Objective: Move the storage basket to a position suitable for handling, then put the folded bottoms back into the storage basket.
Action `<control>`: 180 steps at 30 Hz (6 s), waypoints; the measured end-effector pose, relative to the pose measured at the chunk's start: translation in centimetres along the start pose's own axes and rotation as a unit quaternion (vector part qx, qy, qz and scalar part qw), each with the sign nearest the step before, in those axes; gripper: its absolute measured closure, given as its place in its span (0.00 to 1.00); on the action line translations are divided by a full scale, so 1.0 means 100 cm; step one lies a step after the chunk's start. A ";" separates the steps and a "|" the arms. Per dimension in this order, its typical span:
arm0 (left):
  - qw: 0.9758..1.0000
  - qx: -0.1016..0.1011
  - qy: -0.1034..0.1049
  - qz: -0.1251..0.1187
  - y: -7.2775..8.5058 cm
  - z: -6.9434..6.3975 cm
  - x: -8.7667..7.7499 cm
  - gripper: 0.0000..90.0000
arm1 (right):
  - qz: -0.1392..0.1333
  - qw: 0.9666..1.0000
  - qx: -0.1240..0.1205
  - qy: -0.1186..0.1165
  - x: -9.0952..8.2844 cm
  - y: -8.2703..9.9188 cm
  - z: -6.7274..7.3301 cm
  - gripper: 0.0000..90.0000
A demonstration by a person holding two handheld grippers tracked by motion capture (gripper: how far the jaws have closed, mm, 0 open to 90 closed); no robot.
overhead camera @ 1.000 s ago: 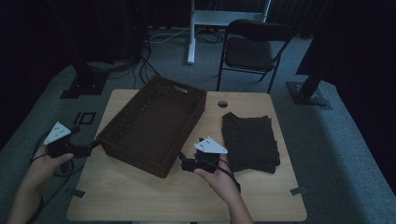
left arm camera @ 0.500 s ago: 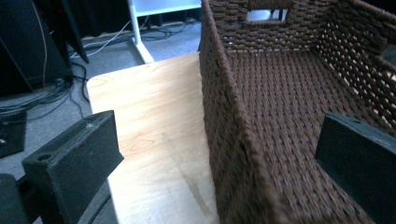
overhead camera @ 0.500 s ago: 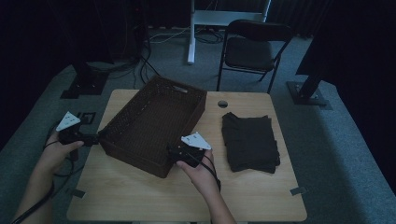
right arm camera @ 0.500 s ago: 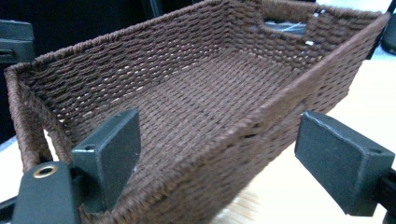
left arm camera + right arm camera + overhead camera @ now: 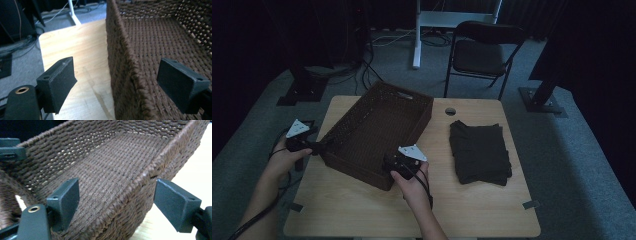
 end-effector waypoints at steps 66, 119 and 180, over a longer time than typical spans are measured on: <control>0.988 -0.133 -0.078 0.023 0.024 -0.129 -0.007 0.89 | 0.039 0.988 -0.135 -0.068 0.008 0.002 -0.069 0.57; 0.997 -0.066 -0.031 0.009 0.017 -0.127 -0.020 0.17 | 0.009 0.984 -0.154 -0.088 -0.004 -0.004 -0.071 0.19; 0.998 -0.006 0.056 -0.014 -0.063 -0.211 0.084 0.14 | -0.032 0.992 -0.119 0.034 -0.033 -0.034 -0.225 0.15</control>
Point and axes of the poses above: each handheld gripper's, and its own axes: x roughly forward along the jaws, y roughly out of its underside, z roughly to its left, the point moved 7 cm from there along x, roughly forward along the jaws, and after that the axes turned 15 degrees about y, right-handed, at the moved point
